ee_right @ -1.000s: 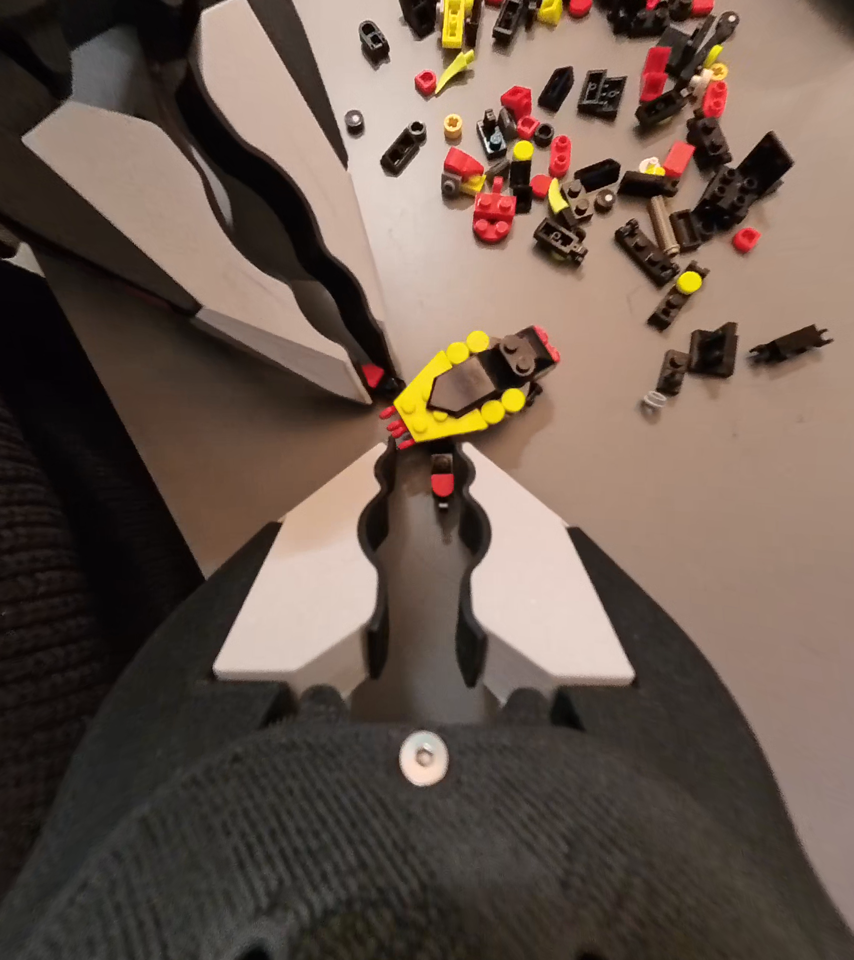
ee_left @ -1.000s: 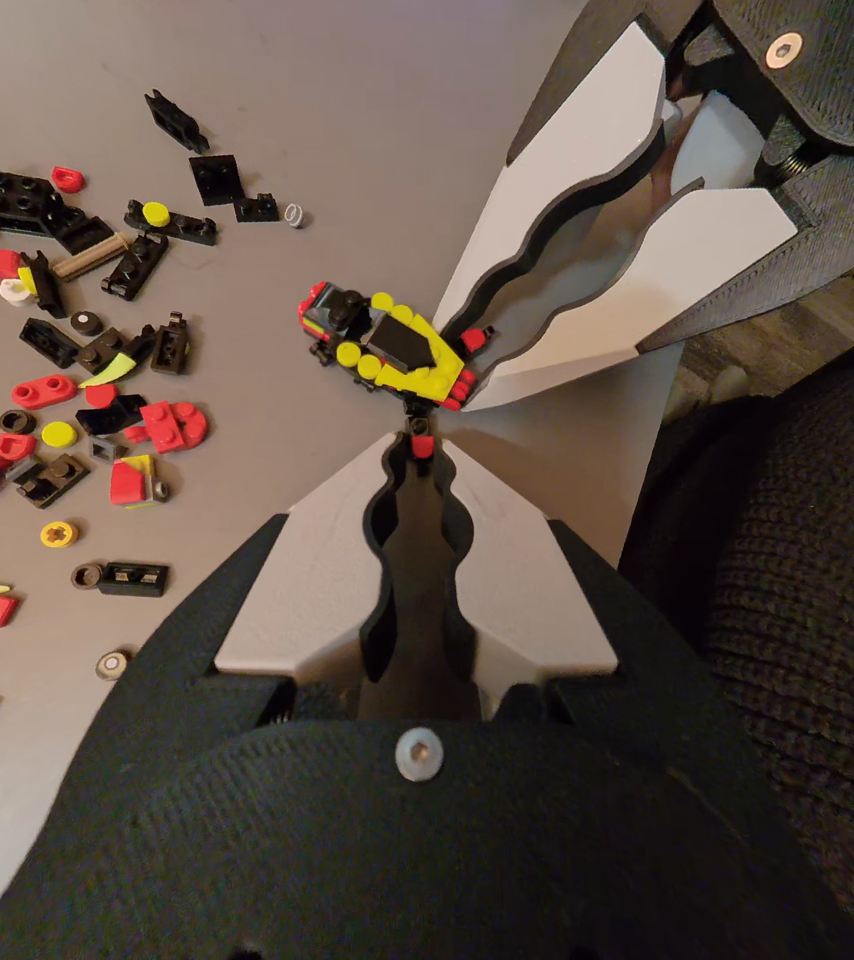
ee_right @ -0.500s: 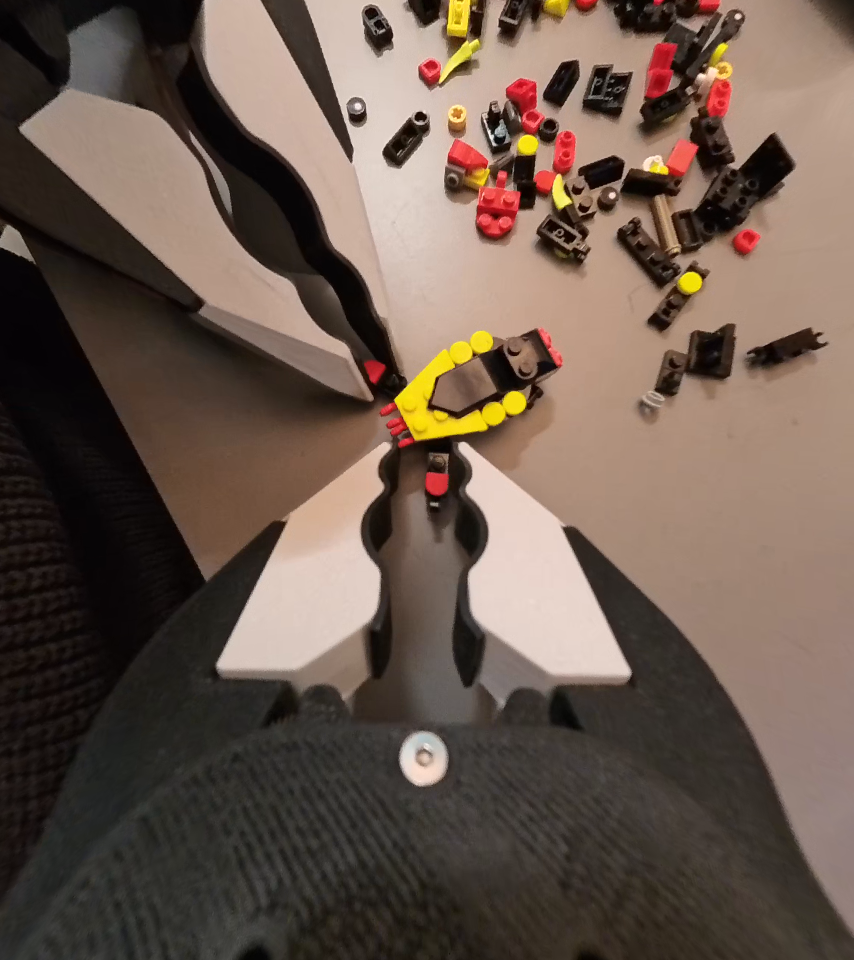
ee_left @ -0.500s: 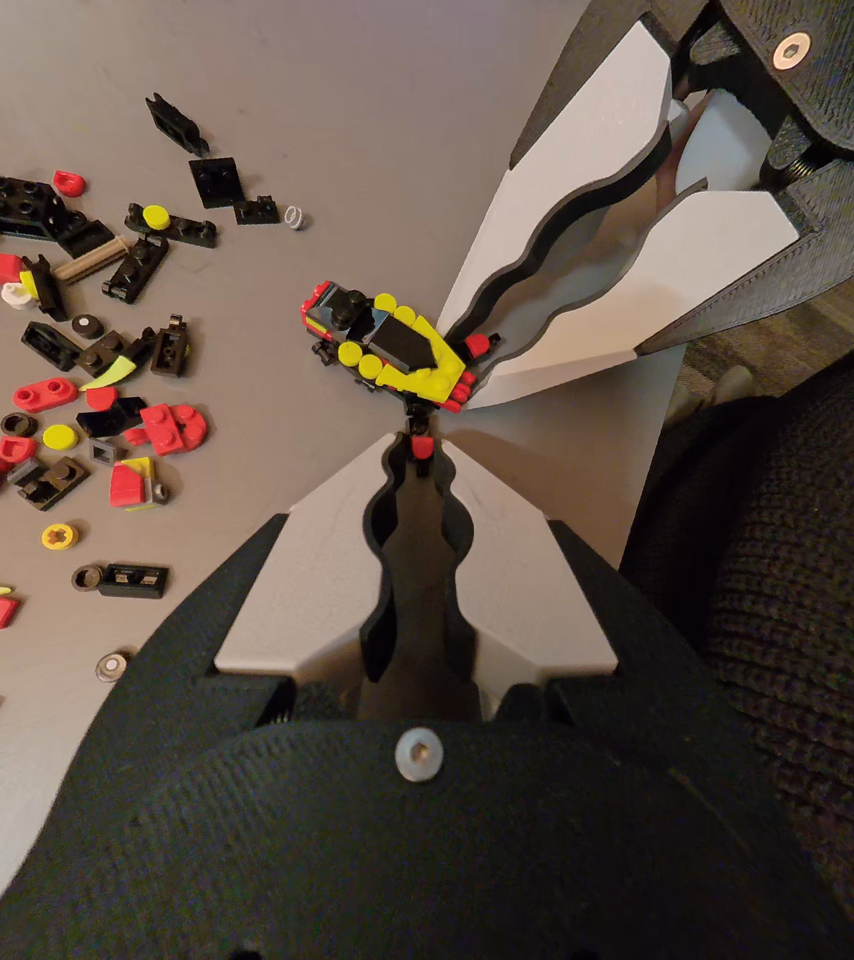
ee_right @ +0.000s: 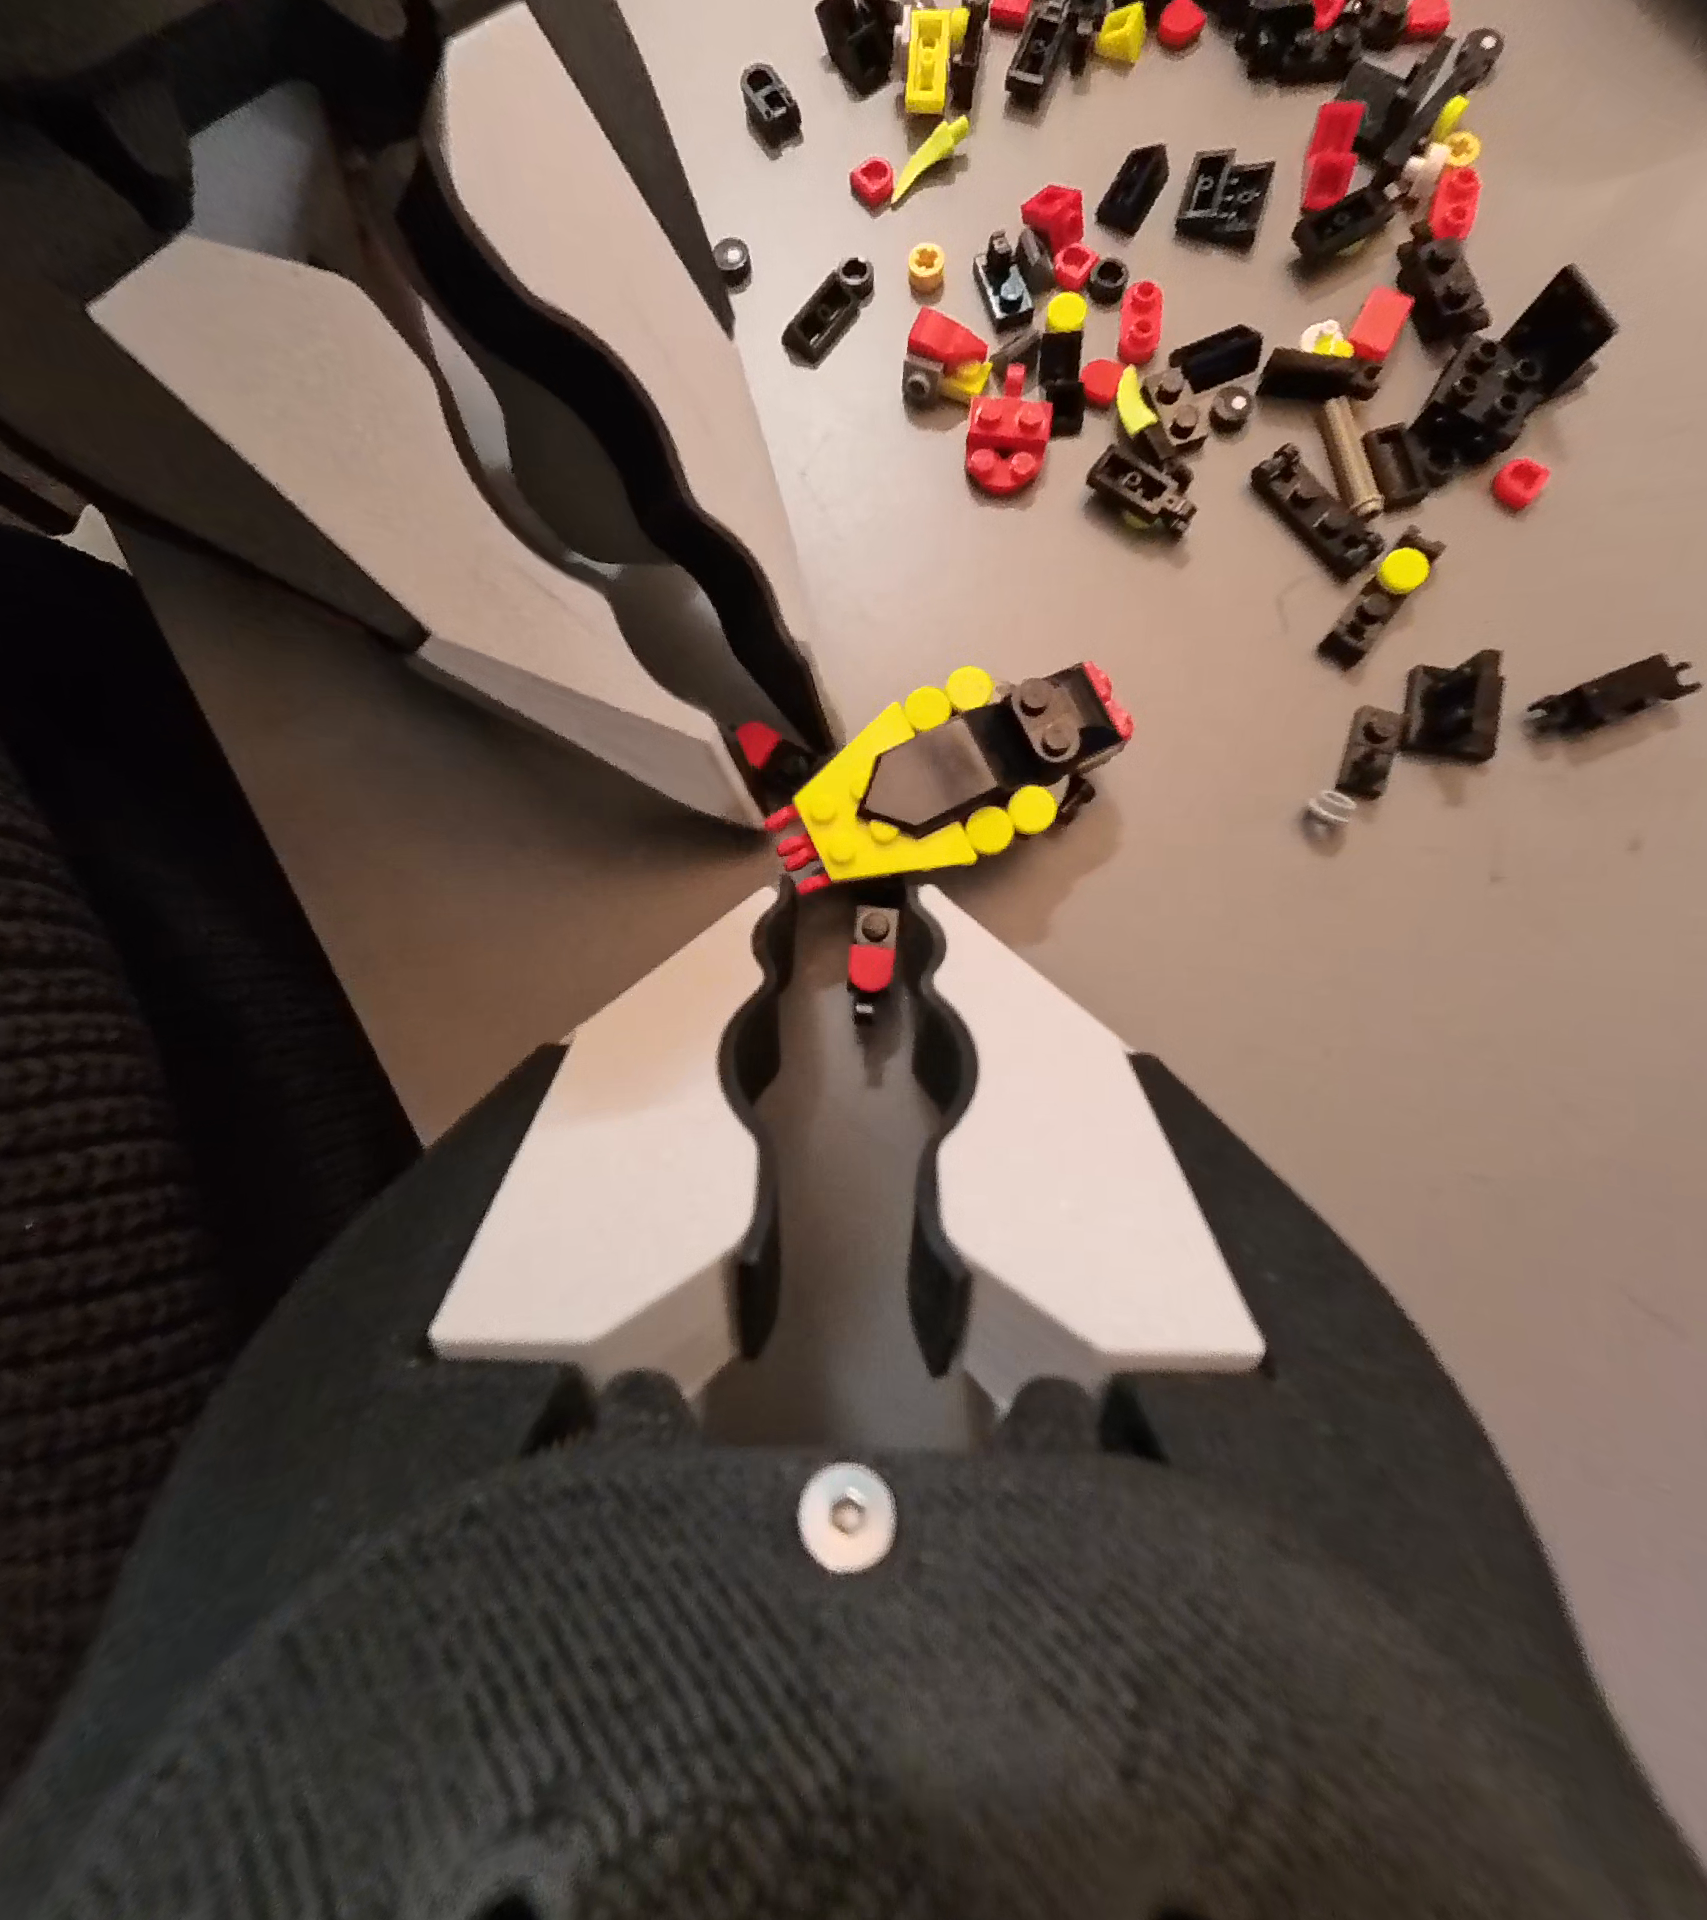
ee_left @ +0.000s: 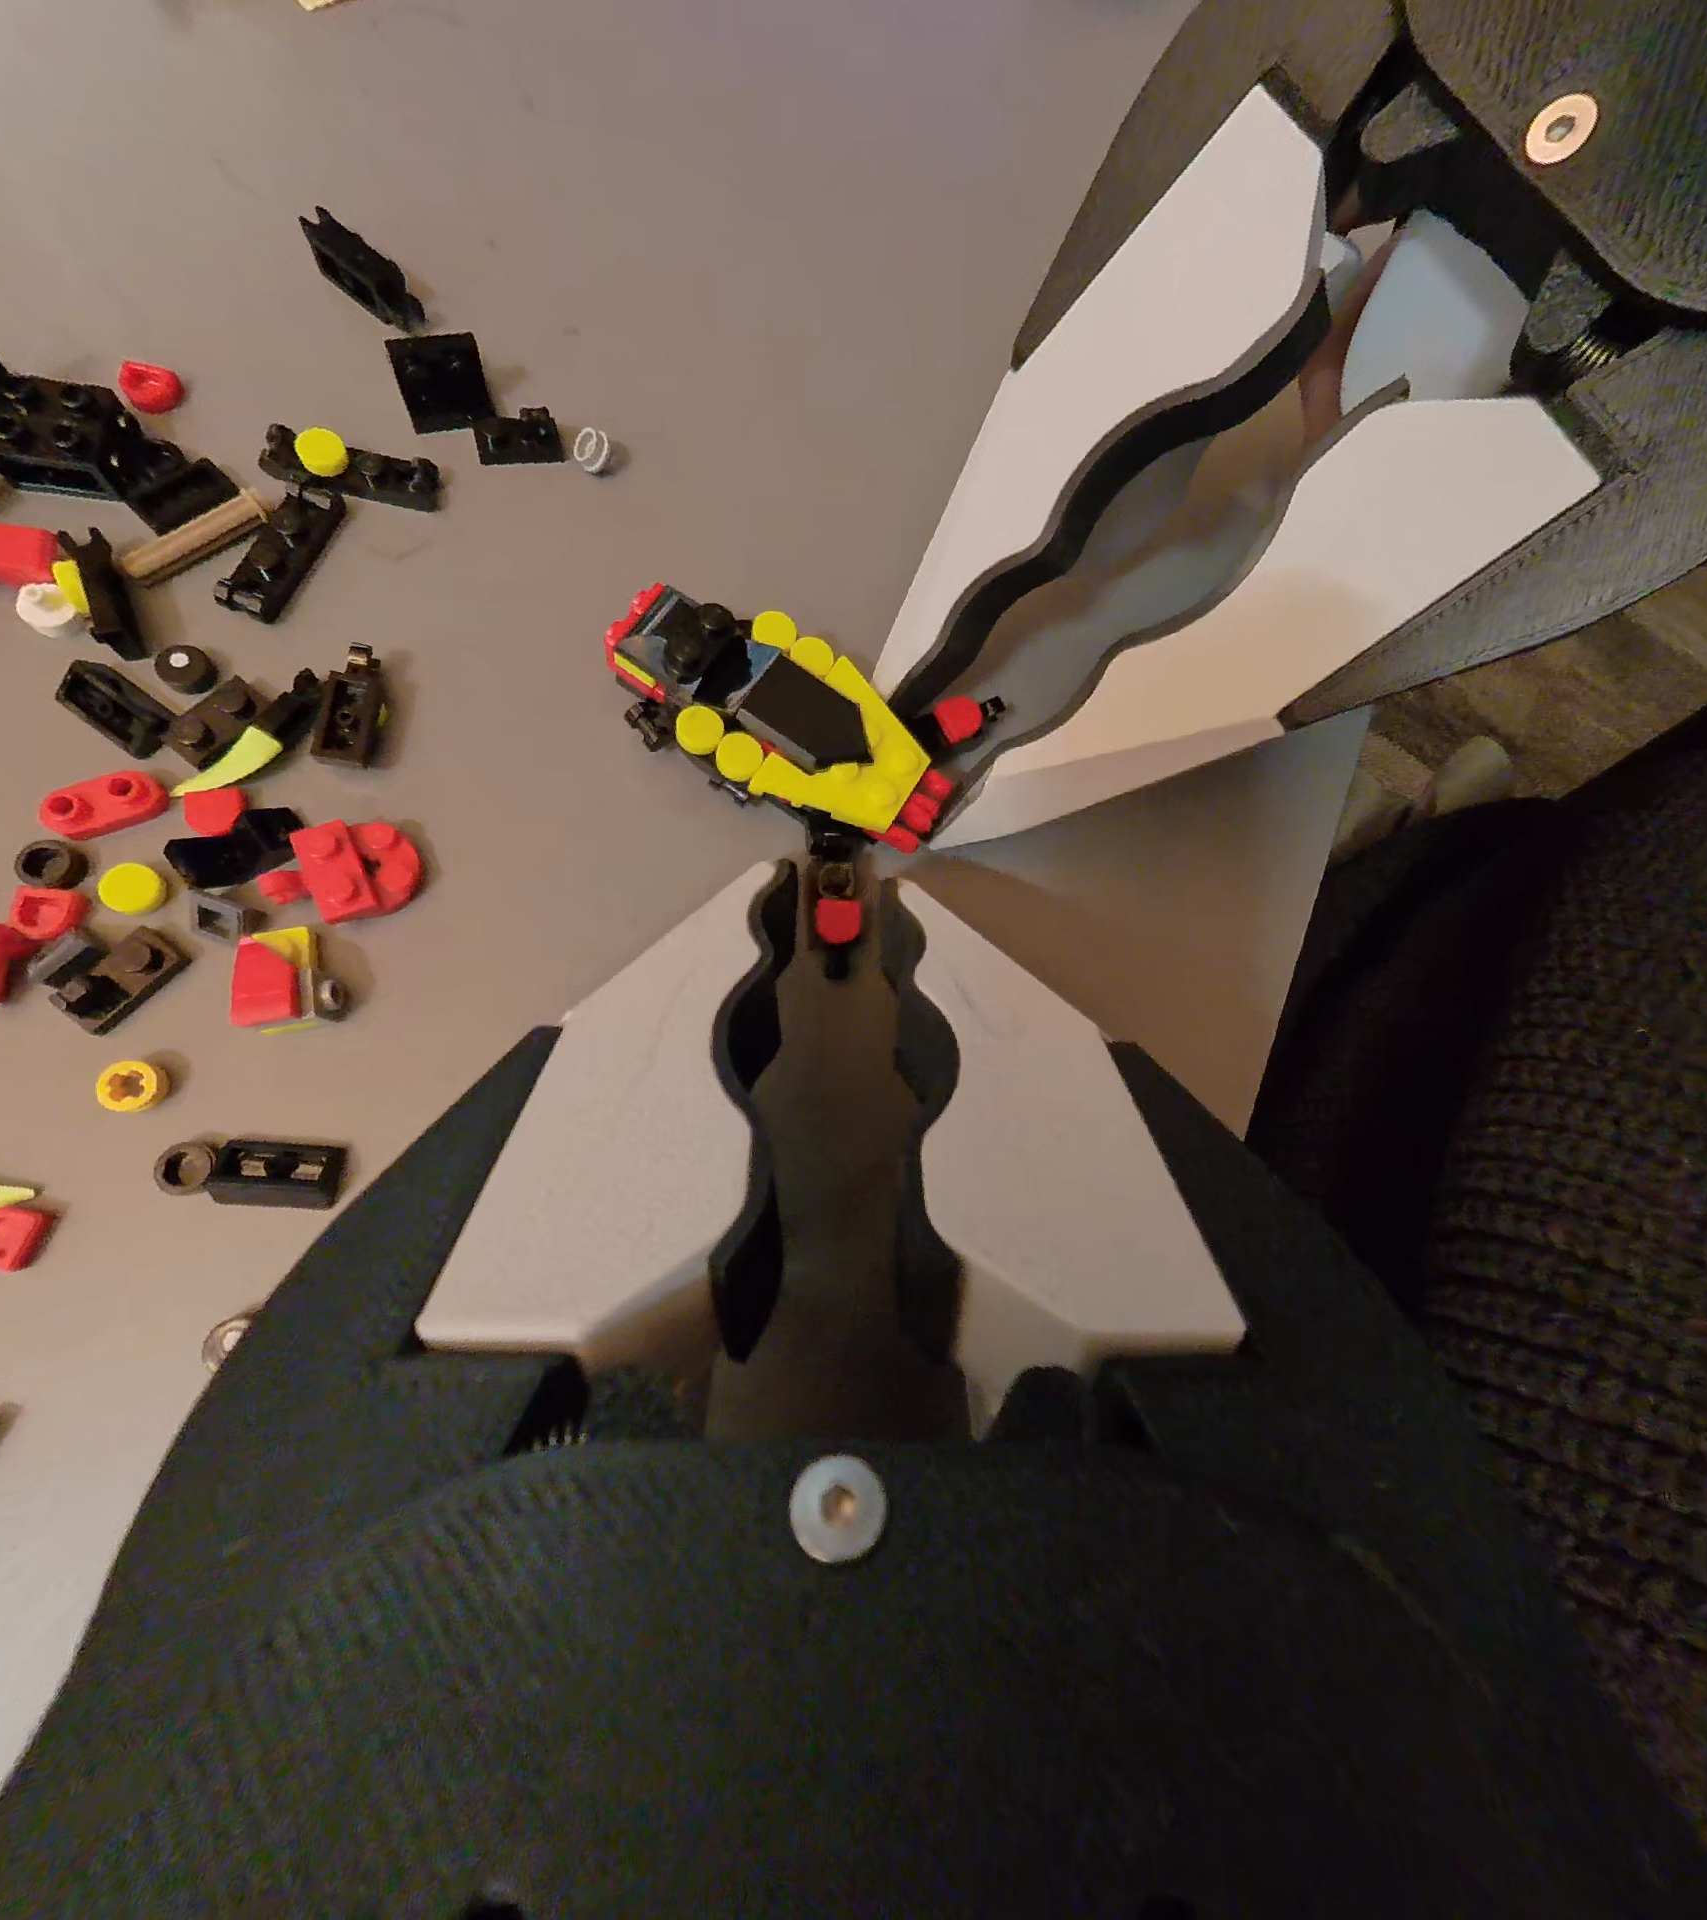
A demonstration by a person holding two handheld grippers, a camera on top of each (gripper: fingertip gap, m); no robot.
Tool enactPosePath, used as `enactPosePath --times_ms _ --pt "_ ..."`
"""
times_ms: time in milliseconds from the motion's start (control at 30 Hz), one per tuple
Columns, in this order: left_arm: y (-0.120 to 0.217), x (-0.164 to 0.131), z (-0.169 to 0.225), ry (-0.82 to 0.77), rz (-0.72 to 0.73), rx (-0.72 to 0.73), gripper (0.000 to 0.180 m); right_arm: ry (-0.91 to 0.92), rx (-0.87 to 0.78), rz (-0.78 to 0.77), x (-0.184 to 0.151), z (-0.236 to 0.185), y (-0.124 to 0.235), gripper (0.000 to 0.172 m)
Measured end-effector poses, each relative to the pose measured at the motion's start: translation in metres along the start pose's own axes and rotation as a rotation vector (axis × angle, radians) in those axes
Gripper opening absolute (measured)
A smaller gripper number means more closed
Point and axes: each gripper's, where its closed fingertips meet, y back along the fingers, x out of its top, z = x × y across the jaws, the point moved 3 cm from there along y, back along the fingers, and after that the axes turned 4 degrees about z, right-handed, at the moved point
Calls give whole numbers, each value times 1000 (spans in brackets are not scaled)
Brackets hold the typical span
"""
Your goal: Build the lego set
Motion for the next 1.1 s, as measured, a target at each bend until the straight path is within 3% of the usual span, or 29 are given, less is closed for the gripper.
enactPosePath --times_ms 33,533,1100 --pt "0 0 0 -5 -3 2 13 3 -1 0 0 0 0 18" --pt "7 -4 -5 -92 -16 30 16 -60 68 16 -4 4 9 39" --pt "8 -7 -1 -50 -32 -48 6 -64 118 12 -10 5 10 10"
